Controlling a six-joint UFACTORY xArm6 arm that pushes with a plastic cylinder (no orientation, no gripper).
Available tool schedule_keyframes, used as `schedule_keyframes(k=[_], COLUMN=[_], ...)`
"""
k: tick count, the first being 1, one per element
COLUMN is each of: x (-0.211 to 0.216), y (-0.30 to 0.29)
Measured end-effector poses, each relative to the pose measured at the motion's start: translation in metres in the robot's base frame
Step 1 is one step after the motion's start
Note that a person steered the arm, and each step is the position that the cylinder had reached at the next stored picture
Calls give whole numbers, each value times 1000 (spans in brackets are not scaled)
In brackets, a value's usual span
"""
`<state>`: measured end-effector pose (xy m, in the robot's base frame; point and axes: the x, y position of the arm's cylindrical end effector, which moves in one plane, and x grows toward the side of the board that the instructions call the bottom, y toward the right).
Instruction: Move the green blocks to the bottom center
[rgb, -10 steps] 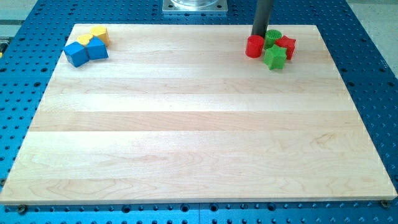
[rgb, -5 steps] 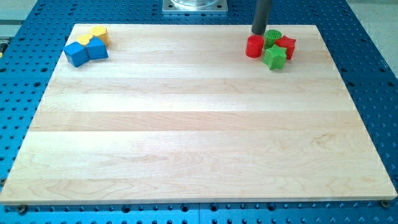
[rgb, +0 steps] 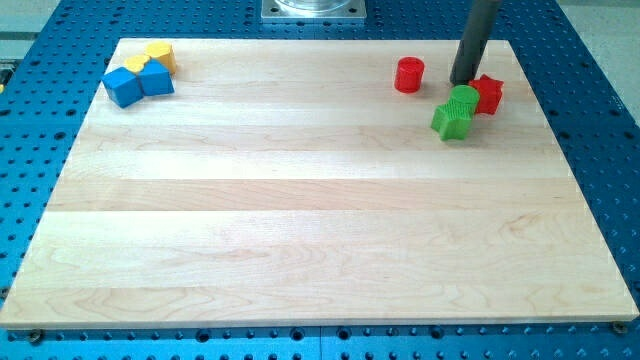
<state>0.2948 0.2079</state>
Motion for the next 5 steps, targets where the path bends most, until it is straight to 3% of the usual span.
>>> schedule_keyframes(k=[3,4,5], x=[148,139,112], y=[-41,-103,-117])
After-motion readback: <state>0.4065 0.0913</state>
